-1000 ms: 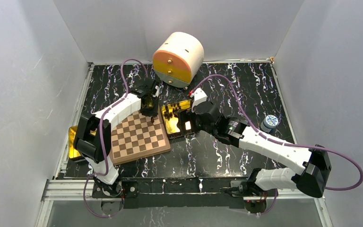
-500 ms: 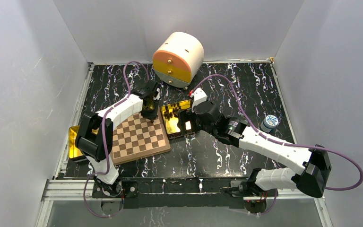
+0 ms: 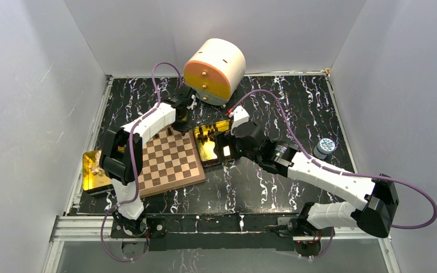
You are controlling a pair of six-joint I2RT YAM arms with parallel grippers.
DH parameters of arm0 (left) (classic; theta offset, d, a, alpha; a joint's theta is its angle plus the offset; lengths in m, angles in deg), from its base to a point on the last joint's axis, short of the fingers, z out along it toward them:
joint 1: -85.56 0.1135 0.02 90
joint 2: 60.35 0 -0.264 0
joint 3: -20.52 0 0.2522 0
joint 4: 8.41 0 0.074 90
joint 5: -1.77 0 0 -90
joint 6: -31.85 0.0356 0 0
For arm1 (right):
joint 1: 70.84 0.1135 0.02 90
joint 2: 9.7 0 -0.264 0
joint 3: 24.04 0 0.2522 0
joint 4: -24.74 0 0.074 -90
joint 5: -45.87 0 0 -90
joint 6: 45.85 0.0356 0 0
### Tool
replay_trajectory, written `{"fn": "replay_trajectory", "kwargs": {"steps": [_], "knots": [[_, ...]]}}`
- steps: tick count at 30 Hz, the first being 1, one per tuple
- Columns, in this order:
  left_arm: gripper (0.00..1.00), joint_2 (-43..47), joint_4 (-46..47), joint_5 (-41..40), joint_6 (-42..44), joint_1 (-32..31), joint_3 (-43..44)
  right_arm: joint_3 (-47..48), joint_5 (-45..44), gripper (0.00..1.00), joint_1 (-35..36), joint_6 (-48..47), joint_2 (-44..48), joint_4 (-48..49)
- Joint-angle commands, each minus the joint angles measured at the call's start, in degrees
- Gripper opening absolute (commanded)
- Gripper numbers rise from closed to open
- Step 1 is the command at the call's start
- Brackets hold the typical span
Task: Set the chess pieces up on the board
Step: Place the chess piece on the chessboard.
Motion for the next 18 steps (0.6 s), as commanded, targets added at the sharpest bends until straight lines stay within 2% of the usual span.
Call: {"fn": "replay_trajectory", "kwargs": {"steps": [1,18], "knots": [[0.11,-1.38,-1.87,0.22,1.06,2.41,3.13,0.77,-1.15,0.99,0.18,0.06,1.74,0.84],[0.11,-4.31,-0.29,3.74,2.70,7.34,4.75,1.32,-0.96,0.99,0.17,0.15,0.98,0.72]]}}
